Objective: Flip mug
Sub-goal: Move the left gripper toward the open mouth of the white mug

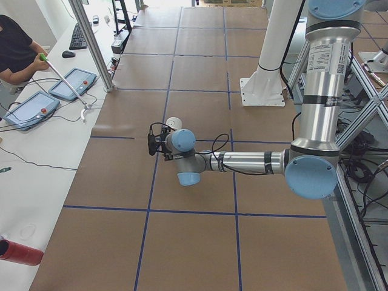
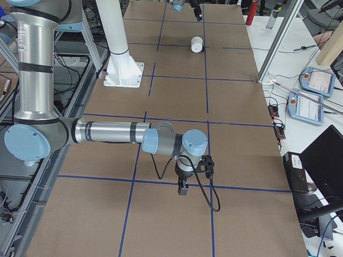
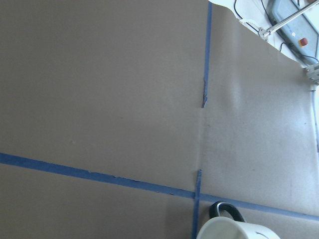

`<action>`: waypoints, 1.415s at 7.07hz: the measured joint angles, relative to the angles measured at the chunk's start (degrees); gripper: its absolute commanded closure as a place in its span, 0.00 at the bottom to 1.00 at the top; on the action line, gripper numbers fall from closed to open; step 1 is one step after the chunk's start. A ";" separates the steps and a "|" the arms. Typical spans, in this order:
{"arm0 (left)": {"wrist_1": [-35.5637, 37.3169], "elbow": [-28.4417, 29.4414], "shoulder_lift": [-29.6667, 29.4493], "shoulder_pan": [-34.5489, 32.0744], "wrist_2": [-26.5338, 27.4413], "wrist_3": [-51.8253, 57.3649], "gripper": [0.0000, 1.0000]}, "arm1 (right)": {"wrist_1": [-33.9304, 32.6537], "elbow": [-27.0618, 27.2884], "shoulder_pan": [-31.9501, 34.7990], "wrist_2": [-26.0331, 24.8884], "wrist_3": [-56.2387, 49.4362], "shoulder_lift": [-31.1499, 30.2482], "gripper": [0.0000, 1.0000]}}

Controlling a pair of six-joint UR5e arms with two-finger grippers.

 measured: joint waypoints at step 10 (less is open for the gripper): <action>-34.83 20.17 -12.15 14.70 17.96 -17.26 0.02 | 0.00 -0.06 0.00 0.00 0.00 0.00 0.00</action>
